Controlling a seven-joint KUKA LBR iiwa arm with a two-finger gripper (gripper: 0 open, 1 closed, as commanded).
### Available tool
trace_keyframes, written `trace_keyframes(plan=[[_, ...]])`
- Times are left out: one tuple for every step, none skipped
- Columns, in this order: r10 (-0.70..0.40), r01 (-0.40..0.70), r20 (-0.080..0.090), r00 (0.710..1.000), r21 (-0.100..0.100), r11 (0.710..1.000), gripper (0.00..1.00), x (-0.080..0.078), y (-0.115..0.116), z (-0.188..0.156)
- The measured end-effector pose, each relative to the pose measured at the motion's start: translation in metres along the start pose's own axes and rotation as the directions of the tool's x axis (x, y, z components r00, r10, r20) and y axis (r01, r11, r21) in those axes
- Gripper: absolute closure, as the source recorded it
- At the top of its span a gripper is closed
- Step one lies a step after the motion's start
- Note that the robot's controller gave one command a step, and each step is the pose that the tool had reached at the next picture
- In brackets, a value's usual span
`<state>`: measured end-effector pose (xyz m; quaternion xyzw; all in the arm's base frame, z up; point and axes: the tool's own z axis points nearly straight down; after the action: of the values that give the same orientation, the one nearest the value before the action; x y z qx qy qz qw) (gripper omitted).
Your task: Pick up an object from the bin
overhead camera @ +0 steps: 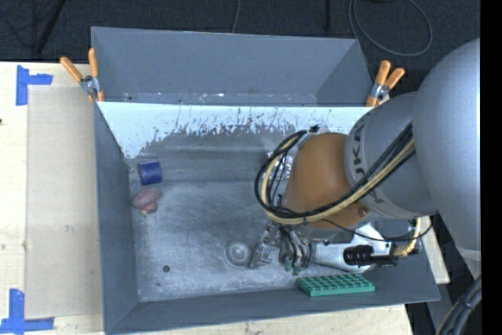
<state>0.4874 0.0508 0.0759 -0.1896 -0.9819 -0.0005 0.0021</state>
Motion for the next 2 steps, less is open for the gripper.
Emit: trace_keyframes(plan=[[0.002,-0.002,0.002,1.000,0.000,1.000,0.00,-0.0002,-0.0006,0.0006],[0.113,-0.113,0.003,0.994,-0.002,0.994,0.00,-0.0084,-0.0040,0.0020]])
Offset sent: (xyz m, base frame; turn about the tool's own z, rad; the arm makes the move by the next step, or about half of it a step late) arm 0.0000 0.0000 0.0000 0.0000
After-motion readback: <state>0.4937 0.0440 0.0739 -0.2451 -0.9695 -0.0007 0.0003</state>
